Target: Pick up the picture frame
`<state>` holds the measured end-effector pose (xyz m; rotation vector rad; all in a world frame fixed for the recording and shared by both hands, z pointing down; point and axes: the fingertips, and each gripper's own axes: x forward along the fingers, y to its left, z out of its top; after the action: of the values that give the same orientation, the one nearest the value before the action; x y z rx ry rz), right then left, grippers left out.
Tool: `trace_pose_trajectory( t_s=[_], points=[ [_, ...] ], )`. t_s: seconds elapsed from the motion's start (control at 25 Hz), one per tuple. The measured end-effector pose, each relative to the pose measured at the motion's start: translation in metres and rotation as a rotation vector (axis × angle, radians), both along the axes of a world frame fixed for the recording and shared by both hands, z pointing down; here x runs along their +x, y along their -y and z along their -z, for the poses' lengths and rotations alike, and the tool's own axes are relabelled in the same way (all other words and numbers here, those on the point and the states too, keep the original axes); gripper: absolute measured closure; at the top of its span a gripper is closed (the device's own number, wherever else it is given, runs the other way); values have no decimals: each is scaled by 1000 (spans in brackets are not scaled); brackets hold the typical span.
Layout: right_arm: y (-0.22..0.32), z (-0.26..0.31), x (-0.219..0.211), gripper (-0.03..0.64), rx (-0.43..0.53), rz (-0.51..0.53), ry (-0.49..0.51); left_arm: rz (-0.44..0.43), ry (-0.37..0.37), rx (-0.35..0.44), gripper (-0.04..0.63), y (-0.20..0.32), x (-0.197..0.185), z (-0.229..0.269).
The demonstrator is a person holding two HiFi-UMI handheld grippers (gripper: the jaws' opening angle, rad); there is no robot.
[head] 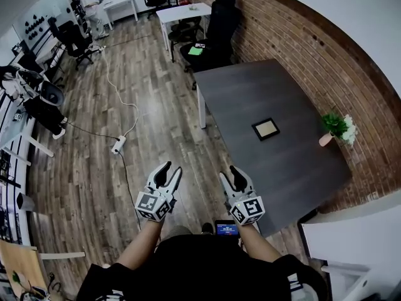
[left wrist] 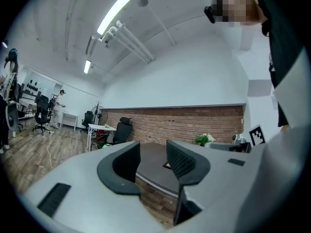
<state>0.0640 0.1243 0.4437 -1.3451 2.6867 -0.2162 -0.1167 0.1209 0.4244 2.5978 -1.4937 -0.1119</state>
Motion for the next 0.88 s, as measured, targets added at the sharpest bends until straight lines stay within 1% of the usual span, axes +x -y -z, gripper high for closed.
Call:
trace_pose_trajectory(
  t_s=[0.24, 0.44, 0.72, 0.88],
  points=[
    [57, -8, -11, 445, -5, 0, 6, 13, -20, 10, 446, 58, -16, -5],
    [117, -17, -27, 445, -18, -22, -16, 9, -42, -6, 445, 125, -39, -21],
    [217, -17, -58, 446, -33, -76, -42, -49, -42, -12, 446, 236, -72, -26],
    [264, -16, -68, 446, -49, -126, -35, -104, -50, -33, 445, 293, -84, -31]
  ],
)
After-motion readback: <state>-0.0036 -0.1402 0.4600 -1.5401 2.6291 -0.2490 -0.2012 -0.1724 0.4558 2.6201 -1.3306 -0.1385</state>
